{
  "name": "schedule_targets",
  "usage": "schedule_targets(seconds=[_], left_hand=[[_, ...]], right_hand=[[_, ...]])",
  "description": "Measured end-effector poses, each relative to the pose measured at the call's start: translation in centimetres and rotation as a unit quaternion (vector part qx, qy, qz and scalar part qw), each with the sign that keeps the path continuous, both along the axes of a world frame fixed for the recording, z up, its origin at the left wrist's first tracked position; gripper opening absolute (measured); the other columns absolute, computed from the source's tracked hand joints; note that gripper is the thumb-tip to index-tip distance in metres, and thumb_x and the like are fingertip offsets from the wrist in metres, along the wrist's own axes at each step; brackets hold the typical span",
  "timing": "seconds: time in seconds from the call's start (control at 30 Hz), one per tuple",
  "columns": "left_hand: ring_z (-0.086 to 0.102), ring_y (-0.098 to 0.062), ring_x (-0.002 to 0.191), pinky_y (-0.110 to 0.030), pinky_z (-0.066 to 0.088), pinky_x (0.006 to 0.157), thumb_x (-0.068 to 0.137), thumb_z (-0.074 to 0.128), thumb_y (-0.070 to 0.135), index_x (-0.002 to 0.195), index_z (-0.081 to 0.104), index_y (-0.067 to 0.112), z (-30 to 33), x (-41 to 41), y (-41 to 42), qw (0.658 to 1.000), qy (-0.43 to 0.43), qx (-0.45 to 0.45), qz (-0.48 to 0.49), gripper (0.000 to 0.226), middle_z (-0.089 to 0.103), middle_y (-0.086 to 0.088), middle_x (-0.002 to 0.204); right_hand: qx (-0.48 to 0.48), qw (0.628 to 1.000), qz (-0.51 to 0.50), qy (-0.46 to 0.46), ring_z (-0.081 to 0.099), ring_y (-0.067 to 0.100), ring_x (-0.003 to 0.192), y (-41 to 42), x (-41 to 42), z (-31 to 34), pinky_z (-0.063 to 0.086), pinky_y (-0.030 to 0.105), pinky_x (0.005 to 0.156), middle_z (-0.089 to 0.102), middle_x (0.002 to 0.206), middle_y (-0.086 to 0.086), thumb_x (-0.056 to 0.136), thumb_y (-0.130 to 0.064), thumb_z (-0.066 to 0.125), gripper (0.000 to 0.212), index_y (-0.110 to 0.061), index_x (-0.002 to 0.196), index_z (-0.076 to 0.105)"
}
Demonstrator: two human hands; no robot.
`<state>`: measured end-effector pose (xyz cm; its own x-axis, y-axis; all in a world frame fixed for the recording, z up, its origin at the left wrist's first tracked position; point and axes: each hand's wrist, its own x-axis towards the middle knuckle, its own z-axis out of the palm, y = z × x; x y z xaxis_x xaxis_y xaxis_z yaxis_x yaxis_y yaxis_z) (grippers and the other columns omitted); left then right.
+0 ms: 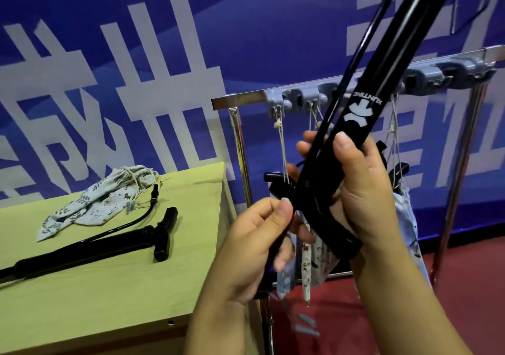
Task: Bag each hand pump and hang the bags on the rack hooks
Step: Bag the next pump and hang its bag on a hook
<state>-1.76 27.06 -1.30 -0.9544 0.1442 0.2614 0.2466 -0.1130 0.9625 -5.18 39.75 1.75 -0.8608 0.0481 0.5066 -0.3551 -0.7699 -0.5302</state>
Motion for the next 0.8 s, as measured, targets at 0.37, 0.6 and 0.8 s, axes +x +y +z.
schedule_targets(seconds=[0.37, 0.6, 0.8], left_hand=[[0.020, -0.002, 0.027, -0.020, 0.039, 0.042, 0.079, 0.059, 0.025, 0.094, 0.054, 0.002, -0.3, -0.2, -0.2, 0.990, -0.064, 0.122, -0.023, 0.027, 0.055, -0.006, 0.070], [0.024, -0.002, 0.028, -0.017, 0.028, 0.038, 0.078, 0.065, 0.021, 0.111, 0.048, -0.001, -0.7, -1.0, -0.3, 0.994, -0.036, 0.101, 0.024, 0.043, 0.063, 0.002, 0.067], [0.054, -0.005, 0.082, -0.010, 0.041, 0.077, 0.079, 0.074, 0.020, 0.119, 0.052, 0.040, 0.5, -1.0, -1.6, 0.927, 0.133, -0.286, 0.203, 0.049, 0.063, 0.021, 0.099]], right_hand=[[-0.055, 0.998, 0.016, -0.016, 0.069, 0.014, 0.069, -1.3, -0.1, -0.6, 0.054, 0.028, 0.058, 0.069, 0.073, 0.001, 0.083, -0.021, 0.053, 0.022, -0.019, 0.104, 0.048], [-0.066, 0.996, 0.013, -0.062, 0.063, 0.012, 0.060, -1.5, -0.6, -0.9, 0.055, 0.030, 0.060, 0.066, 0.068, 0.000, 0.079, -0.039, 0.068, 0.025, -0.022, 0.092, 0.054], [-0.002, 0.996, 0.002, -0.089, 0.062, 0.007, 0.065, 1.9, 0.4, -0.8, 0.053, 0.021, 0.062, 0.064, 0.068, -0.005, 0.056, -0.020, 0.077, 0.018, -0.022, 0.067, 0.063]])
